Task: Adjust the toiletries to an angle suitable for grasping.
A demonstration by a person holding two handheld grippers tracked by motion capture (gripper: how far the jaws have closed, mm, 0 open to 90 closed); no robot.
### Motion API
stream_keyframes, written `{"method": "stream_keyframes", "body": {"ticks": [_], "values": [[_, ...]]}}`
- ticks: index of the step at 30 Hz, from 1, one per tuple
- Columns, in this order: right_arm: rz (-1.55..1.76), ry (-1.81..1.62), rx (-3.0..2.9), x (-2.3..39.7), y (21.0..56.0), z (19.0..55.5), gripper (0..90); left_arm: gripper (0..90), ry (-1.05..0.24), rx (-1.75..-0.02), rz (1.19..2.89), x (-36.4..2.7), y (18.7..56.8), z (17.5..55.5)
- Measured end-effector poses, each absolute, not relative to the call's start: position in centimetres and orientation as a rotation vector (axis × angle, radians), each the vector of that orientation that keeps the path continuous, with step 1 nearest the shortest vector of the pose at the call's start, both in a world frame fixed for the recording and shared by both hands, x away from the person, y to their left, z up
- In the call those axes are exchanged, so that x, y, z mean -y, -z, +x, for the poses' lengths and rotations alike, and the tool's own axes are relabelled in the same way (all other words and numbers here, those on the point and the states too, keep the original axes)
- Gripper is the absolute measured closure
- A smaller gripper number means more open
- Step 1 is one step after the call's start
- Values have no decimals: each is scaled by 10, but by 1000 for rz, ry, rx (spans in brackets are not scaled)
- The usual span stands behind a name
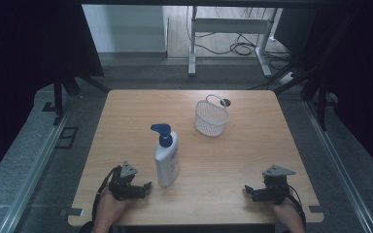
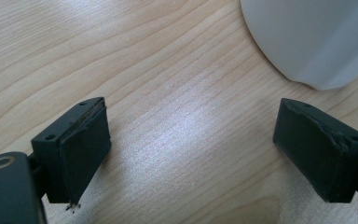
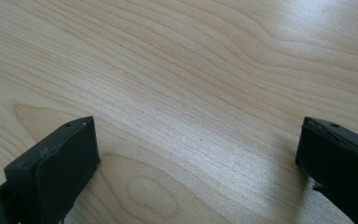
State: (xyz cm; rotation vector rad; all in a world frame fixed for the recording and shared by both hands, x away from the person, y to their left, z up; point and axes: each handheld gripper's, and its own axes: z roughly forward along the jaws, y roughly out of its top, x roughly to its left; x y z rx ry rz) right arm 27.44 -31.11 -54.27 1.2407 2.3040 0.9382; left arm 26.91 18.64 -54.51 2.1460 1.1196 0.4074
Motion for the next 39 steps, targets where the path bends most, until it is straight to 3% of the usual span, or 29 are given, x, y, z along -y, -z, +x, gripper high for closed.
{"method": "stream_keyframes", "body": {"ticks": [26, 39], "values": [[1241, -939, -2303, 311, 543, 274, 0, 139, -414, -1140, 2120, -185, 531, 269], [1241, -939, -2303, 311, 543, 274, 0, 325, -467, -1108, 2104, -182, 523, 268]]}}
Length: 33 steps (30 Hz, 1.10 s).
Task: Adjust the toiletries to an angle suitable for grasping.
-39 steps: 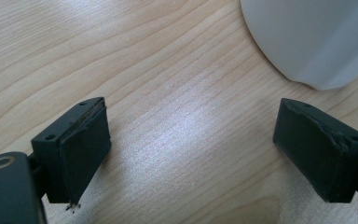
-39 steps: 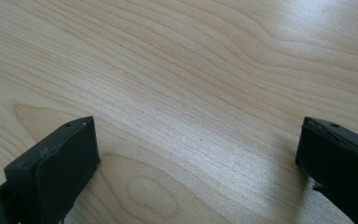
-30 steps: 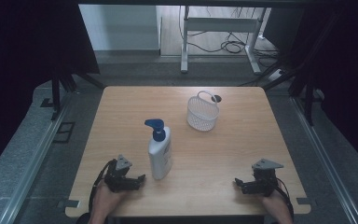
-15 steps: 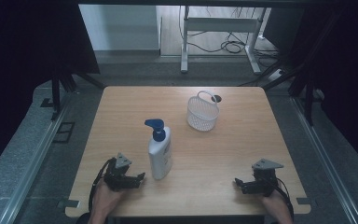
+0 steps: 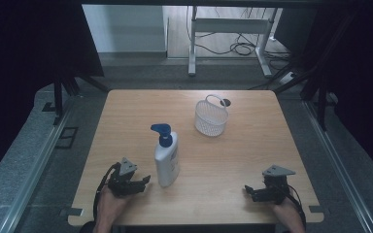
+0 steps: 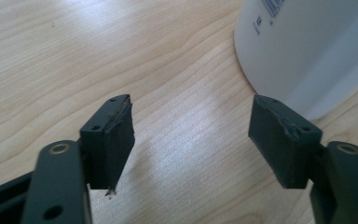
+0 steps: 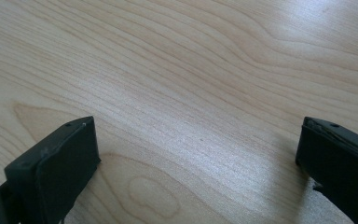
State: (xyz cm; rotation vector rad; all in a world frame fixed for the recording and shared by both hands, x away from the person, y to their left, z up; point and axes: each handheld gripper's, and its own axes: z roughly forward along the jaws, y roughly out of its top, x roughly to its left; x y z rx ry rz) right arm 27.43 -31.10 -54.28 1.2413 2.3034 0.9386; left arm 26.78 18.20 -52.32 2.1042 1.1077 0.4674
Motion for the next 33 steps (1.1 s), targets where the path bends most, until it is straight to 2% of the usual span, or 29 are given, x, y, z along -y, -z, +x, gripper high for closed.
{"method": "stream_keyframes", "body": {"ticks": [9, 33], "values": [[1241, -938, -2304, 311, 543, 274, 0, 502, -452, -1077, 2088, -176, 521, 274], [1240, -939, -2305, 311, 543, 275, 0, 867, -379, -1031, 2069, -157, 520, 287]]}}
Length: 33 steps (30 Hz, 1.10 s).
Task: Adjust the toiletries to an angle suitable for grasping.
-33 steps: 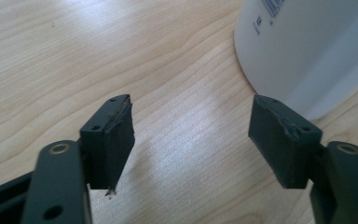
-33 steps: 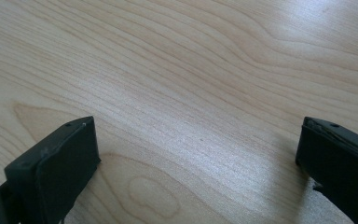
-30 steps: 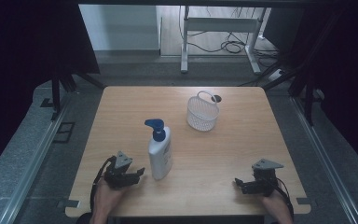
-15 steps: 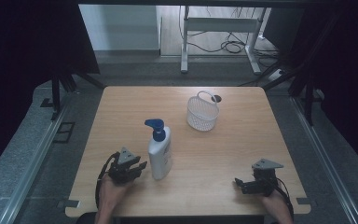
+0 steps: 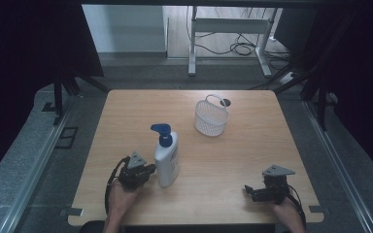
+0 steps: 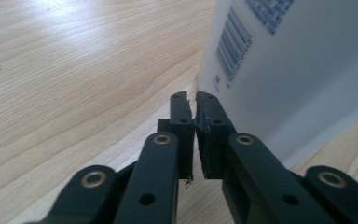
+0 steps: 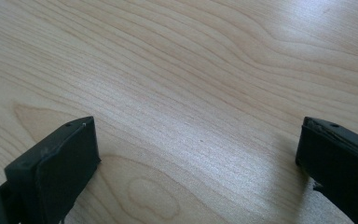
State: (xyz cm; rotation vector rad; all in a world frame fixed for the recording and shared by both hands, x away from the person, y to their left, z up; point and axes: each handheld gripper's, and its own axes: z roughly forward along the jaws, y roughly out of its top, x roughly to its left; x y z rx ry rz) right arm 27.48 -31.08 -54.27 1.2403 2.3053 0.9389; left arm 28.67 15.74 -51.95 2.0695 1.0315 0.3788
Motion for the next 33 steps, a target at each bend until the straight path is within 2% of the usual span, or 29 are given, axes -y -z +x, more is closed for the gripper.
{"method": "stream_keyframes", "body": {"ticks": [6, 33], "values": [[1240, -939, -2305, 311, 543, 275, 0, 891, -362, -1022, 2084, -153, 521, 287], [1240, -939, -2306, 311, 543, 275, 0, 893, -315, -981, 2131, -135, 524, 280]]}}
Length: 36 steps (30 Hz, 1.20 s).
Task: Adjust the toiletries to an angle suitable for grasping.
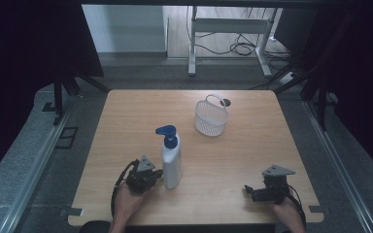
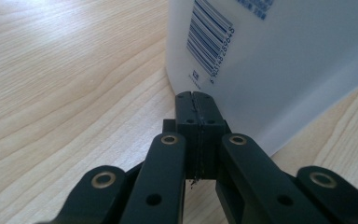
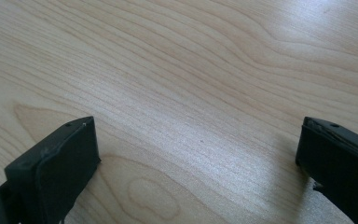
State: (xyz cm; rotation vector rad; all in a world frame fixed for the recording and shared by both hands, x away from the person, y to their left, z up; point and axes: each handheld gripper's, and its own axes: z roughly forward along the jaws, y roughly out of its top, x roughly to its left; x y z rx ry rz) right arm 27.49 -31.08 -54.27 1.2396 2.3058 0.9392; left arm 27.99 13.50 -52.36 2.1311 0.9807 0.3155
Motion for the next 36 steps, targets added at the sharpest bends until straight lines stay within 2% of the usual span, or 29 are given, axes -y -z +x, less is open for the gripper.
{"method": "stream_keyframes", "body": {"ticks": [36], "values": [[1239, -940, -2308, 311, 543, 275, 0, 893, -201, -836, 2157, -99, 525, 269]]}}
